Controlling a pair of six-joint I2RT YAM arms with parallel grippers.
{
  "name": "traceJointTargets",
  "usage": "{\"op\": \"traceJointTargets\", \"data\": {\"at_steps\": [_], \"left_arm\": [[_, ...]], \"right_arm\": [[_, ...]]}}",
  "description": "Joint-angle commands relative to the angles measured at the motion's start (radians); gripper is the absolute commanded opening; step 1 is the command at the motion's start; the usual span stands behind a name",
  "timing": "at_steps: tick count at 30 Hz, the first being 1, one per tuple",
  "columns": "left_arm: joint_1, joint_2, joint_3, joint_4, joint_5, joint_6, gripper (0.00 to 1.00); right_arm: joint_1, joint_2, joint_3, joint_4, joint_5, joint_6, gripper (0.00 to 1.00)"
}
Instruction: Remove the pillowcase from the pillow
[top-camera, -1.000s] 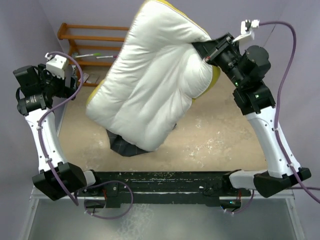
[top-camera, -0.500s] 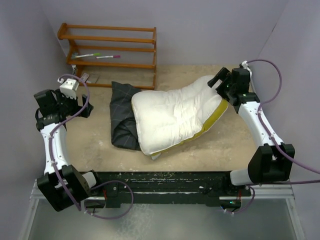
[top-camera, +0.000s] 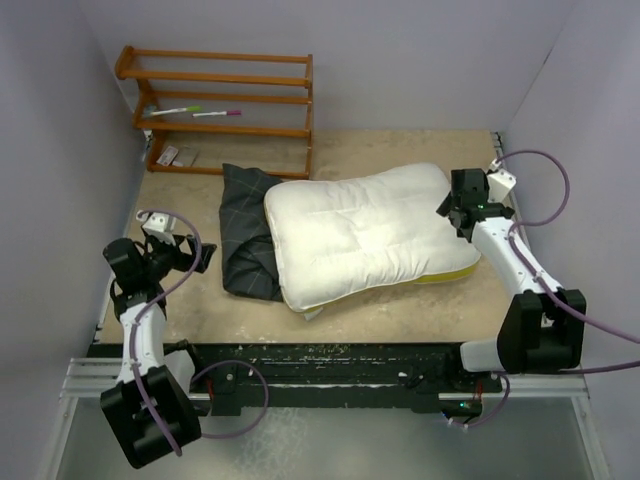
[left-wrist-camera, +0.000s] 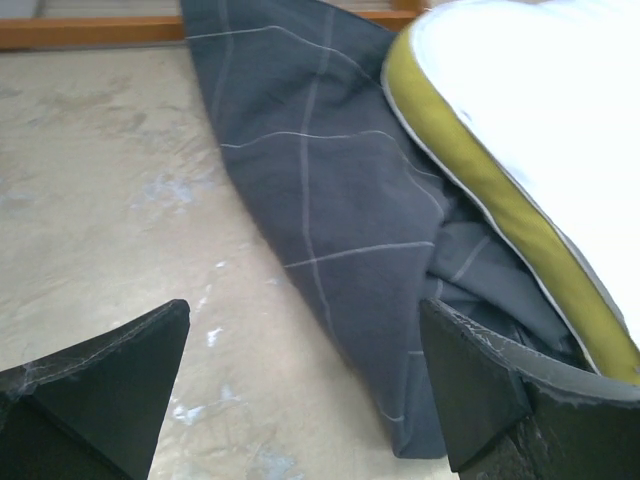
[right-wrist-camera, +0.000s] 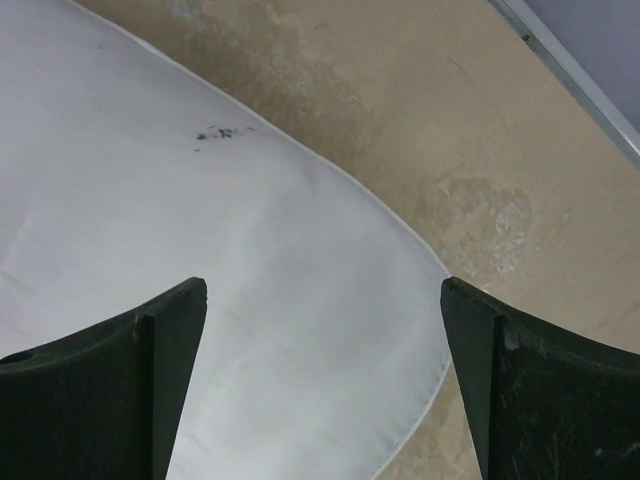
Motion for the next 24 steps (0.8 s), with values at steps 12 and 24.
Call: {"op": "traceJointTargets", "data": {"at_steps": [12,24], "left_arm": [[-0.277,0.048,-0.006,0.129,-0.188,0.025,0.99],[-0.311,-0.344,-0.321,0.197,-0.397,0.026,0.99]], "right_arm": [[0.006,-0.884,-0.496,0.65,-0.281,-0.392,1.0],[0.006,-0.98,-0.639,0.37,0.09,-0.277,1.0]]}}
